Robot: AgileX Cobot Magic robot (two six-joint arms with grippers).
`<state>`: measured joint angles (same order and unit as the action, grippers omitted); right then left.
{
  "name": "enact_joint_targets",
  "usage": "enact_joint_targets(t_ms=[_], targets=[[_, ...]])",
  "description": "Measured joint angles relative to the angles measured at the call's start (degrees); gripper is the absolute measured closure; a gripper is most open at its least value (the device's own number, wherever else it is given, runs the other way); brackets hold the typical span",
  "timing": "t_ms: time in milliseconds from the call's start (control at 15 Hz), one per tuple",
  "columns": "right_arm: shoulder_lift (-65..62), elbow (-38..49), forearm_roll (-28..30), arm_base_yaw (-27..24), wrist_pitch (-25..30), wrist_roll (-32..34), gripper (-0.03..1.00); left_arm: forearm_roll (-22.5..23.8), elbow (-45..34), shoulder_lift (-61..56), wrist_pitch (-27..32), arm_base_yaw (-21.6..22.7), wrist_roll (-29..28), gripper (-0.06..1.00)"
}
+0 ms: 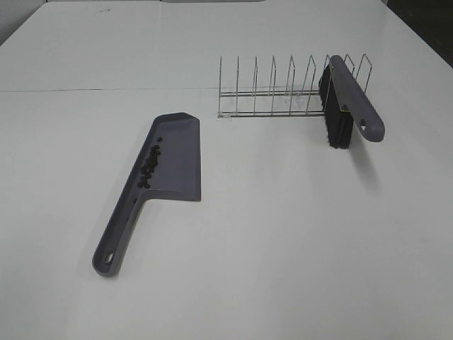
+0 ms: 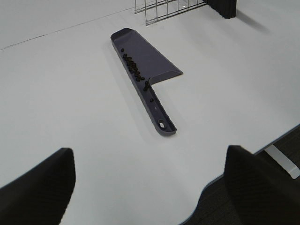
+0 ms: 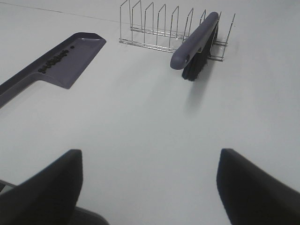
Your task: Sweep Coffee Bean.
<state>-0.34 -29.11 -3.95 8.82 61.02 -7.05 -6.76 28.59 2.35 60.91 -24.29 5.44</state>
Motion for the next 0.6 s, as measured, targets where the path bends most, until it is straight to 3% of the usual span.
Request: enact_joint_targets(t_ms=[133, 267, 600], targets=[[0.00, 0.00, 0.00, -0.57, 0.00, 0.00, 0.30, 0.00, 0.00, 0.00, 0.00, 0.00, 0.17, 0.14], [0.00, 0.00, 0.00, -4.24, 0.00, 0.00, 0.30, -0.06, 0.00, -0.17, 0.00, 0.69, 0.17, 0.14], [0.00, 0.00, 0.00, -13.64, -0.06, 0.00, 0.30, -0.17, 0.00, -0.69, 0.00, 15.99, 0.29, 0.14]])
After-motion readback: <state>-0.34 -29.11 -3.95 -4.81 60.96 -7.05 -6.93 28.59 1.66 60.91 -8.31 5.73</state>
